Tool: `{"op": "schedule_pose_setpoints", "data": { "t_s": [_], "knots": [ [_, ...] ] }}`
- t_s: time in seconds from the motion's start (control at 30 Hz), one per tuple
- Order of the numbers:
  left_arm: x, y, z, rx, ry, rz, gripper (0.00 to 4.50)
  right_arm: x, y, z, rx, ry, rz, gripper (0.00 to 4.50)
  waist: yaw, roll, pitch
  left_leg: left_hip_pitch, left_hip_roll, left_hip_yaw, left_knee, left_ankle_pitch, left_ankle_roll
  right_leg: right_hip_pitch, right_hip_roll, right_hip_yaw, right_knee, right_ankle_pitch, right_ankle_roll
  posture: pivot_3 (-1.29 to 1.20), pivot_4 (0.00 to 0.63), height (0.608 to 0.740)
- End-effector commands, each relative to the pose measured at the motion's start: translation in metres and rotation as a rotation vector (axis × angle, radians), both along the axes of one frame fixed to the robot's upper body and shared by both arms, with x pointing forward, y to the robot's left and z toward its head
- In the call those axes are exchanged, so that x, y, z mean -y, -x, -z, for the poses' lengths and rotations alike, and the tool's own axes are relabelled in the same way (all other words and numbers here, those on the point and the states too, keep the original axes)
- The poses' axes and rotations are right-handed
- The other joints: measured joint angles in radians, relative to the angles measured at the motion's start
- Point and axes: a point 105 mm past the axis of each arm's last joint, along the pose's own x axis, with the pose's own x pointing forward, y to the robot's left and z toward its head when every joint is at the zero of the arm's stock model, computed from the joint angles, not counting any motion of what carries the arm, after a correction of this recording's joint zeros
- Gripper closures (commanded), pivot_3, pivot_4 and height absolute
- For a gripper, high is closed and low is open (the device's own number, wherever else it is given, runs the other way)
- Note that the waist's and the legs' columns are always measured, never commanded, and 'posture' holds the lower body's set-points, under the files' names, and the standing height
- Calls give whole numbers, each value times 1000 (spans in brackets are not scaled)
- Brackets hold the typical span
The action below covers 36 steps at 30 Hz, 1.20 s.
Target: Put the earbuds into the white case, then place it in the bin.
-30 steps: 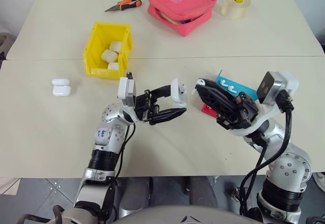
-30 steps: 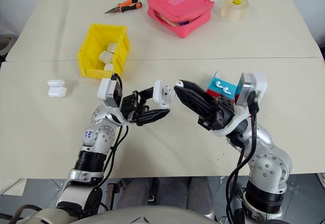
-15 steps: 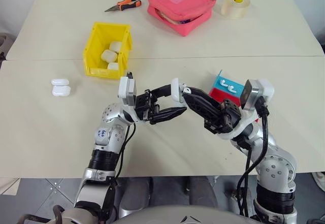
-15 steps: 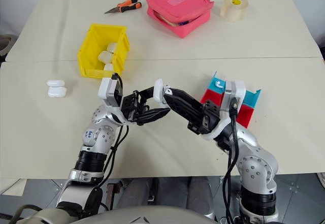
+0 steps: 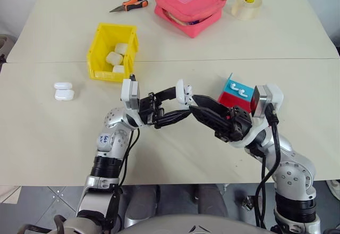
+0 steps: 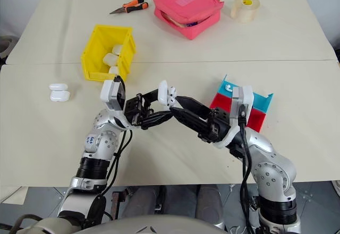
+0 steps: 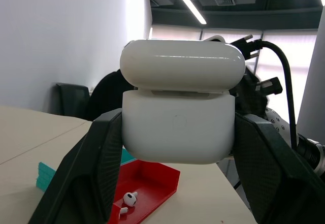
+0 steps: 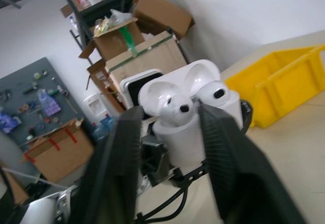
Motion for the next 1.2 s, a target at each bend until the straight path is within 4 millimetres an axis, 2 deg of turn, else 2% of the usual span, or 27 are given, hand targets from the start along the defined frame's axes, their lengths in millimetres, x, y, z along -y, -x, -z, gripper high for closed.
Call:
{"op": "schedule_pose_setpoints", "data": {
  "t_s": [0.03, 0.2, 0.23, 0.3, 0.37, 0.53, 0.77, 0.87, 1.0, 1.1, 1.2],
  "knots": [
    [0, 4, -14, 63, 24, 13, 1710, 10, 1, -5, 49, 32, 33, 1589, 2, 0, 0, 0, 0, 0, 0, 0, 0, 0, 0, 0, 0, 0, 0, 0, 150, 740],
    [-14, 0, -5, 64, -74, -27, 1710, 40, -6, -2, 48, 123, 127, 1589, 3, 0, 0, 0, 0, 0, 0, 0, 0, 0, 0, 0, -1, 0, 0, 0, 150, 740],
    [-16, -3, -1, 79, -125, -52, 1710, 43, -7, -2, 44, 147, 132, 1768, 3, 0, 0, 0, 0, 0, -1, 0, 0, 0, 0, 0, -1, 0, 0, 0, 150, 740],
    [-21, -12, 11, 135, -286, -131, 1710, 45, -7, -1, 61, 215, 122, 2169, 0, 0, 0, 0, 0, 1, -1, 0, 0, 0, 0, 0, -1, 0, 0, 0, 150, 740],
    [-24, -22, 22, 196, -451, -200, 1710, 43, -8, 0, 82, 285, 101, 2866, 1, 0, 0, 1, 1, 1, -1, 0, 0, 0, 1, 0, -1, 0, 0, 0, 150, 740],
    [-18, -25, 30, 299, -613, -193, 1710, 27, -13, 0, 113, 404, 36, 4483, 3, 0, 0, 0, 0, 1, -1, 0, 1, 0, 0, 0, -1, 0, 0, 0, 150, 740],
    [0, -21, 25, 300, -587, -176, 1710, -4, -23, -8, 142, 462, -28, 4483, 3, -1, 0, -1, 0, 0, -1, 0, 0, 0, 0, 0, -2, 0, 0, 0, 150, 740],
    [2, -17, 24, 303, -565, -181, 1710, -8, -27, -3, 120, 507, -36, 4483, 2, -1, 0, -1, 0, 0, -1, 0, 0, 0, 0, -1, -2, 0, 0, 0, 150, 740],
    [2, -14, 24, 299, -549, -182, 1710, 1, -27, 9, 82, 572, -28, 4483, 4, -1, 0, -1, 0, -1, -1, 0, 0, 0, 0, -1, -2, 0, 0, 0, 150, 740],
    [-2, -13, 22, 282, -528, -194, 1710, 17, -25, 18, 44, 604, -3, 4483, 6, -1, 0, -1, 0, -1, -1, 0, 1, 0, 0, -1, -2, 0, 0, 0, 150, 740],
    [-7, -8, 15, 284, -471, -180, 1710, 37, -22, 17, 43, 581, 57, 4483, 5, -1, 1, -2, 0, 0, -1, 0, 1, 0, 0, -1, -2, 0, 0, 0, 150, 740]
  ]
}}
